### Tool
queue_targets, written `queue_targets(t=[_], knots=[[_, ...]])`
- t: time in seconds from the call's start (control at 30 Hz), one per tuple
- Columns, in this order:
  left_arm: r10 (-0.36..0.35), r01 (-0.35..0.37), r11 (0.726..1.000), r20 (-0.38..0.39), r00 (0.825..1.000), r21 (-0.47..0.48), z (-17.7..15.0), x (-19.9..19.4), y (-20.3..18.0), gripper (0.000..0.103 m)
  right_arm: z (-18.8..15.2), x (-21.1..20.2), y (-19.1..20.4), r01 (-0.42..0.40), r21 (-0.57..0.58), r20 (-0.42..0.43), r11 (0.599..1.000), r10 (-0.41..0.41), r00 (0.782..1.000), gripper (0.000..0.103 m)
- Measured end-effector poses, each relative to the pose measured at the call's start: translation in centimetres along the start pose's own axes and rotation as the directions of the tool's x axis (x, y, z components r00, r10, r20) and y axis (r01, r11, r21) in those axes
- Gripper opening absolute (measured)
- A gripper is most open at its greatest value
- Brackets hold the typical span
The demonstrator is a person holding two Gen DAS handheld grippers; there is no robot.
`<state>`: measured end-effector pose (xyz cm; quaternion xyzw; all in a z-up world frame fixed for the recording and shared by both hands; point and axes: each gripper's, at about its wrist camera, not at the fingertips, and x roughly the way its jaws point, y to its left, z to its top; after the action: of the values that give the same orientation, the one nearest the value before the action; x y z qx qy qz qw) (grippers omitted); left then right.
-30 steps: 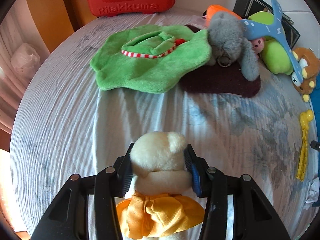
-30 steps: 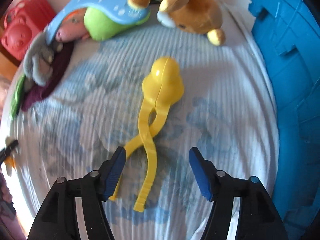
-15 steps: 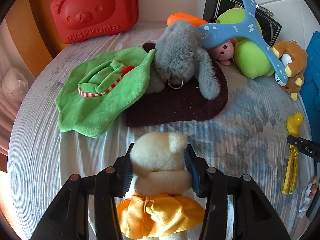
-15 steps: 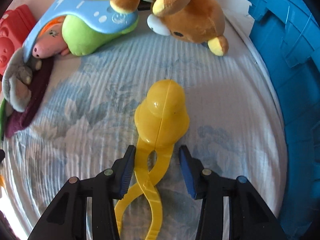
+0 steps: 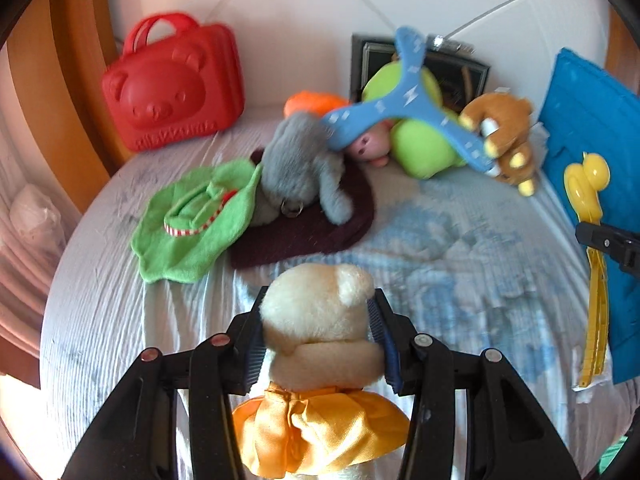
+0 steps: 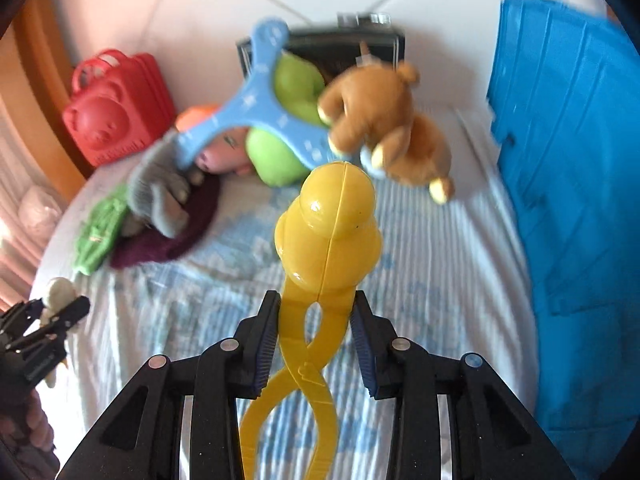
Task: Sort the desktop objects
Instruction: 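Lift the white plush and yellow clip with both grippers toward the blue crate, then open both grippers over the crate to drop the plush and clip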
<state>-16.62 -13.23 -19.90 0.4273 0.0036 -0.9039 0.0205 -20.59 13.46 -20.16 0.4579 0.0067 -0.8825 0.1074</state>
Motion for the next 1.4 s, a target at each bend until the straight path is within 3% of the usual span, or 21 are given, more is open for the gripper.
queue_targets(t=[0.17, 0.37, 0.73, 0.97, 1.03, 1.1, 1.23, 1.4], knots=[[-0.031, 0.029, 0.999, 0.14, 0.99, 0.019, 1.1, -6.2, -2.8, 0.046, -0.3, -9.4, 0.5, 0.001, -0.039, 0.152, 0.999, 0.005, 0.988, 0.035], [-0.091, 0.073, 0.995, 0.287, 0.954, 0.073, 2.4, -12.5, -8.1, 0.046, -1.5, -18.4, -1.0, 0.041, -0.058, 0.316, 0.997, -0.021, 0.948, 0.035], [-0.28, 0.208, 0.956, 0.422, 0.862, 0.208, 4.7, -20.9, -22.3, 0.046, -3.5, -33.0, -7.3, 0.201, 0.013, 0.564, 0.98, -0.173, 0.807, 0.035], [-0.357, 0.274, 0.93, 0.435, 0.827, 0.244, 6.1, -24.8, -32.2, 0.046, -4.7, -38.7, -16.0, 0.303, 0.122, 0.628, 0.945, -0.31, 0.714, 0.035], [-0.368, 0.28, 0.925, 0.429, 0.825, 0.256, 6.4, -25.5, -35.2, 0.046, -5.0, -39.3, -18.5, 0.315, 0.147, 0.628, 0.938, -0.335, 0.703, 0.035], [-0.383, 0.292, 0.918, 0.412, 0.827, 0.269, 6.3, -25.8, -37.4, 0.046, -5.0, -39.0, -21.1, 0.327, 0.168, 0.61, 0.93, -0.358, 0.707, 0.035], [-0.404, 0.306, 0.902, 0.347, 0.847, 0.304, 6.1, -25.8, -41.7, 0.046, -5.1, -37.5, -25.0, 0.353, 0.187, 0.584, 0.917, -0.393, 0.711, 0.035], [-0.395, 0.3, 0.897, 0.282, 0.874, 0.325, 5.2, -25.2, -45.3, 0.046, -5.9, -35.6, -29.0, 0.351, 0.228, 0.54, 0.908, -0.418, 0.73, 0.035]])
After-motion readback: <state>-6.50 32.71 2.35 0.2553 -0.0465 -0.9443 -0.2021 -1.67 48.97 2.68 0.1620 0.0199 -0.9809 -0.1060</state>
